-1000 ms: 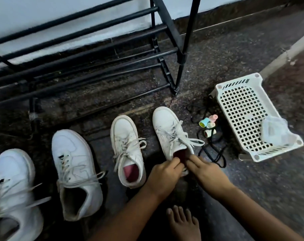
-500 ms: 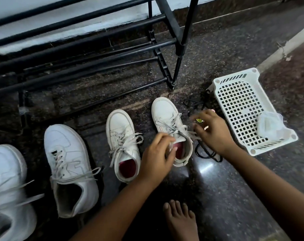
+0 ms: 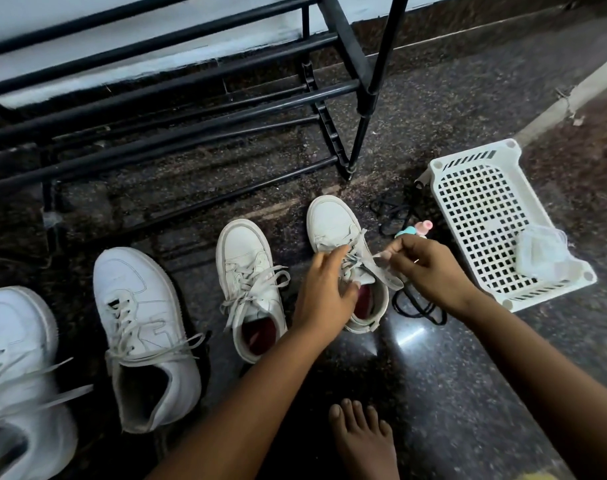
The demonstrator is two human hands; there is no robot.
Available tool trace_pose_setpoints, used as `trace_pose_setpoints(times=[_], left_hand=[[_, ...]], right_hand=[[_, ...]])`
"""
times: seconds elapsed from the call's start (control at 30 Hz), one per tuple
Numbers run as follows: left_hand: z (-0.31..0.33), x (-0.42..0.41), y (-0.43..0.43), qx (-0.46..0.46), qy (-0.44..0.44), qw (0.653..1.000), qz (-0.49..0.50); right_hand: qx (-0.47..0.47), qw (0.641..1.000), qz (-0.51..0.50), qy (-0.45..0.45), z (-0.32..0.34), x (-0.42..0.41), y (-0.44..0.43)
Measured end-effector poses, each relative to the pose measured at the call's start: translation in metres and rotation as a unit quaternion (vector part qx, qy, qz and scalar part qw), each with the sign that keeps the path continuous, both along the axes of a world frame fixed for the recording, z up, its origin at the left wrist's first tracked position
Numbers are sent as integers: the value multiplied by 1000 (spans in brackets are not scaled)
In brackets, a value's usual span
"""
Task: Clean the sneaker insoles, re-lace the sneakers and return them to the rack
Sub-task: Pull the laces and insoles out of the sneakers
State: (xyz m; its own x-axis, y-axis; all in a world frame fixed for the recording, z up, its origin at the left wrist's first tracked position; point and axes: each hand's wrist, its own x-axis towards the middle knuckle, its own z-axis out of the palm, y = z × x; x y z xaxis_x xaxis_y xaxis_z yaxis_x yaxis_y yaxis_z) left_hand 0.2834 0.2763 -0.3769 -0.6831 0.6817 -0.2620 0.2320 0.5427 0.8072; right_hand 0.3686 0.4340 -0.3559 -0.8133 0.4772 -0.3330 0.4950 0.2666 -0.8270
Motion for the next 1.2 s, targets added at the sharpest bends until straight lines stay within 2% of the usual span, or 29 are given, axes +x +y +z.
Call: trace_pose_setpoints(times=[0.17, 0.27, 0.37, 0.47, 0.57, 0.6, 0.67, 0.73, 0.77, 0.83, 0.87, 0.9, 0.97, 1.07, 1.13, 1.2], left_hand=[[0, -2, 3, -4, -2, 1000, 8], [-3, -4, 5, -5, -9, 1000, -6], [-3, -4, 5, 22, -25, 999, -11], [2, -3, 3, 41, 14, 999, -22], [11, -3, -7, 99, 28, 994, -39], [14, -3, -13, 113, 38, 992, -46], [20, -2, -25, 132, 78, 987, -52], [26, 0, -40, 148, 75, 985, -47], [30, 1, -47, 157, 50, 985, -47], [40, 1, -58, 179, -18, 983, -38], [46, -1, -60, 187, -51, 981, -19], [52, -4, -60, 195, -80, 977, 7], [62, -17, -53, 214, -121, 967, 72], [81, -46, -40, 262, -150, 938, 169], [96, -66, -33, 311, -189, 903, 227], [106, -85, -25, 354, -263, 851, 286]], right_hand=[[58, 998, 8, -8, 8, 11, -11], [80, 995, -34, 53, 27, 12, -24], [92, 978, -73, 171, 55, 13, -43], [99, 957, 5, 273, 69, 13, -77], [220, 936, 83, 262, 60, 10, -111], [195, 936, 114, 269, 59, 12, -122], [169, 912, 190, 321, 64, 20, -137], [192, 906, 191, 326, 71, 25, -138], [181, 917, 144, 326, 61, 25, -132], [121, 956, -14, 267, 41, 23, -106], [120, 965, -80, 219, 28, 20, -89], [142, 970, -101, 171, 17, 14, -69], [192, 977, -32, 87, -6, 4, -38], [207, 973, 98, -16, -30, -12, -10], [194, 972, 125, -45, -34, -18, -2], [183, 974, 126, -40, -32, -21, 1]])
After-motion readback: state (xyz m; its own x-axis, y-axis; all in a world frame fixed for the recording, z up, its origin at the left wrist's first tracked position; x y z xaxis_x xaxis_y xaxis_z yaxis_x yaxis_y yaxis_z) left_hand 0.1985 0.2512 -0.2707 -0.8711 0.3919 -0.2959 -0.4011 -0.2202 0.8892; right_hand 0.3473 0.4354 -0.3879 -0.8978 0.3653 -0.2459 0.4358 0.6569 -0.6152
